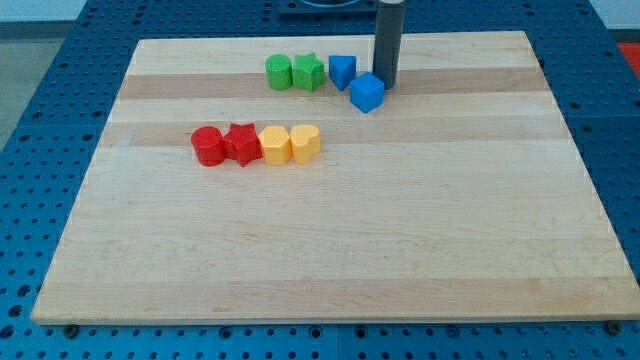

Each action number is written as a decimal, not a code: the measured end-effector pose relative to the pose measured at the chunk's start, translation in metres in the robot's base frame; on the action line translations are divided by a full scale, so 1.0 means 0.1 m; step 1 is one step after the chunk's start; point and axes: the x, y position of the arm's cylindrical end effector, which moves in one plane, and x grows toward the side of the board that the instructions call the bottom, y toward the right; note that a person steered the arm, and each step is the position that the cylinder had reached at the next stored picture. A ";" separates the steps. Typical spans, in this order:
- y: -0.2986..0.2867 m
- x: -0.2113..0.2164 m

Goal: Push the green star along with green circle slightly left

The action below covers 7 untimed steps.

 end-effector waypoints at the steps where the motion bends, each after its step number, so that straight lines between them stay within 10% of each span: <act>1: 0.00 -0.26; 7: -0.44 -0.28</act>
